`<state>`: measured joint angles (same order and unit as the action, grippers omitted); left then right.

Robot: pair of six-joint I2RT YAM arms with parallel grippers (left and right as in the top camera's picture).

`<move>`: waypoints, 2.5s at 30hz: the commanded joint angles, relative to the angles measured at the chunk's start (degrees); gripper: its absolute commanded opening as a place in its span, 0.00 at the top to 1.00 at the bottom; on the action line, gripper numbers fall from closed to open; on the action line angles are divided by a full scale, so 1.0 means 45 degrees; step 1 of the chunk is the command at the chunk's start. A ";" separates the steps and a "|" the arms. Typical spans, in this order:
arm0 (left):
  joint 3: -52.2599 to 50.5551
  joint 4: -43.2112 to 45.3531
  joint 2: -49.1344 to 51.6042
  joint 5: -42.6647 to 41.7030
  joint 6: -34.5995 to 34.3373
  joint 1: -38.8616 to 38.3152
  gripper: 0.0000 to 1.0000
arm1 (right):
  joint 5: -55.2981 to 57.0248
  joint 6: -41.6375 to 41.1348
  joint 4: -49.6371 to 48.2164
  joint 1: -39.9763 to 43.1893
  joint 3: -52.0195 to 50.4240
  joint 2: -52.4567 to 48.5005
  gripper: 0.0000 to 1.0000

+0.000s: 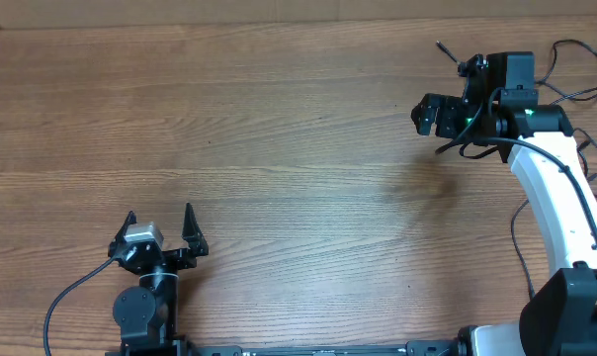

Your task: Untangle cables

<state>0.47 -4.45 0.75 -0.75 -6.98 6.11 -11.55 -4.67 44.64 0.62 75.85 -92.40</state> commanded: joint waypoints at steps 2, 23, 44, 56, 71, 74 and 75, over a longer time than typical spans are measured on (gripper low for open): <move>-0.0034 -0.0058 -0.0126 0.0194 0.0753 0.0053 0.00 | 0.0087 0.0053 -0.0034 -0.0005 0.0155 0.0389 0.00; -0.0034 -0.0010 -0.0121 0.0219 0.0743 0.0053 0.00 | 0.0087 0.0053 -0.0034 -0.0005 0.0155 0.0389 0.00; -0.0034 -0.0010 -0.0121 0.0219 0.0743 0.0053 0.00 | 0.0087 0.0053 -0.0039 -0.0005 0.0151 0.0403 0.00; -0.0034 -0.0010 -0.0121 0.0219 0.0748 0.0053 0.00 | 0.0223 0.0053 -0.0359 -0.0015 0.0058 0.1865 0.00; -0.0034 -0.0010 -0.0121 0.0219 0.0748 0.0053 0.00 | -0.0534 -0.0005 -0.7053 -0.0136 -0.7310 0.7781 0.00; -0.0034 -0.0010 -0.0121 0.0219 0.0748 0.0053 0.00 | -0.0738 -0.0151 -0.8490 -0.0136 -0.9209 0.9073 0.00; -0.0034 -0.0010 -0.0121 0.0219 0.0743 0.0053 0.00 | -0.0748 -0.0437 -0.9355 -0.0136 -1.0307 0.9826 0.00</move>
<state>0.47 -4.43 0.75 -0.32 -5.32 6.11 -13.76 -4.86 7.46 0.30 36.62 -53.54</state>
